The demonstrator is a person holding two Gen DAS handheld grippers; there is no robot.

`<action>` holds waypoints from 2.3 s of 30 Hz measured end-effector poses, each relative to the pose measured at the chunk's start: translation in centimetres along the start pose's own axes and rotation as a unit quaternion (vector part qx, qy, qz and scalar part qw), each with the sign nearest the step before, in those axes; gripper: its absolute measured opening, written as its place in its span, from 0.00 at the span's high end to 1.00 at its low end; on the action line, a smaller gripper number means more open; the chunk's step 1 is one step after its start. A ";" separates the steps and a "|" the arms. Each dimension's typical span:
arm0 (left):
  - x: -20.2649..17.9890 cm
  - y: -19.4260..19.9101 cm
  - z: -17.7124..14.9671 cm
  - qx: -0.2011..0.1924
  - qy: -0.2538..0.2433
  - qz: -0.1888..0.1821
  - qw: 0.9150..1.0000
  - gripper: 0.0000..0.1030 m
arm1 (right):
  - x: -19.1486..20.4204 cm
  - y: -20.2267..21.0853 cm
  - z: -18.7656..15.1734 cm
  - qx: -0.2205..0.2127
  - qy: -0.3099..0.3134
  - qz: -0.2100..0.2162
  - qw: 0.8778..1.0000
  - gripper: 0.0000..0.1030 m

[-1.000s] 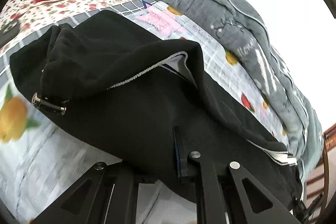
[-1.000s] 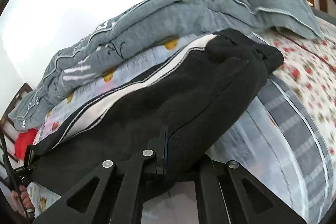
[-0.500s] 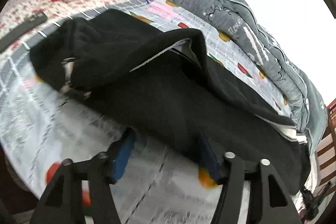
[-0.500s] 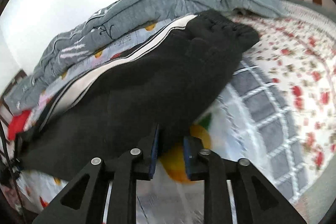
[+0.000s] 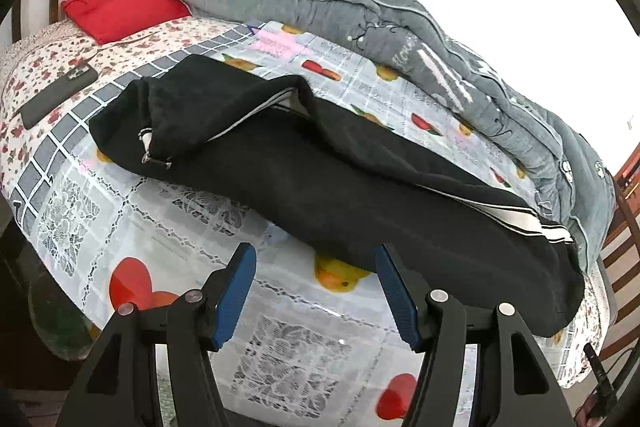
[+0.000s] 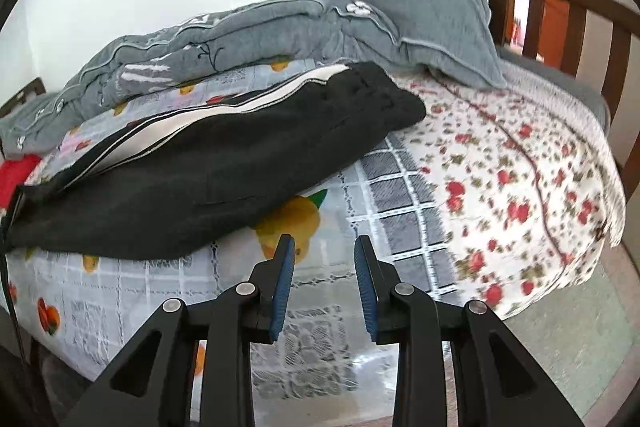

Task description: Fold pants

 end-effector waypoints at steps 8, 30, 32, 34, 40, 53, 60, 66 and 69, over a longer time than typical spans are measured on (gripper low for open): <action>-0.7 1.3 -0.4 -0.010 0.003 0.002 1.000 0.41 | 0.1 0.7 -0.3 -0.004 -0.007 0.019 1.000 0.71; 1.7 -0.6 1.1 0.002 0.000 -0.012 1.000 0.41 | 6.8 1.8 6.9 -0.038 0.035 0.043 0.998 0.66; 2.3 -1.3 1.9 0.000 -0.003 -0.009 1.000 0.41 | 6.9 0.6 6.9 -0.031 0.032 0.044 0.998 0.64; 2.6 -1.6 2.8 -0.011 -0.008 -0.008 1.000 0.41 | 7.1 -0.6 6.9 -0.019 0.031 0.040 0.999 0.64; 5.1 -3.4 7.2 -0.045 -0.008 0.025 0.999 0.42 | 7.9 -4.3 7.3 0.003 0.032 0.038 0.999 0.64; 7.2 -9.5 12.5 -0.069 -0.018 0.089 0.993 0.91 | 11.6 -10.0 8.5 0.041 0.053 0.047 0.997 0.64; 8.9 -9.7 14.2 -0.062 0.018 0.047 0.997 0.86 | 14.2 -10.8 10.8 0.031 0.082 0.050 0.995 0.64; 8.7 -7.9 11.8 -0.080 -0.026 -0.013 0.996 0.42 | 15.3 -11.8 11.7 0.027 0.085 0.056 0.994 0.62; 8.6 -7.7 11.5 -0.096 -0.039 0.019 0.994 0.42 | 15.9 -12.4 11.9 0.031 0.083 0.058 0.994 0.62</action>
Point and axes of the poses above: each gripper's, at about its wrist camera, not at the fingertips, and y roughly against the way its jaws point, x to its left, z to its top, the point moved 4 cm from there along -y, roughly the way its jaws point, and after that the axes turned 14 degrees about y, right-handed, at the moved point
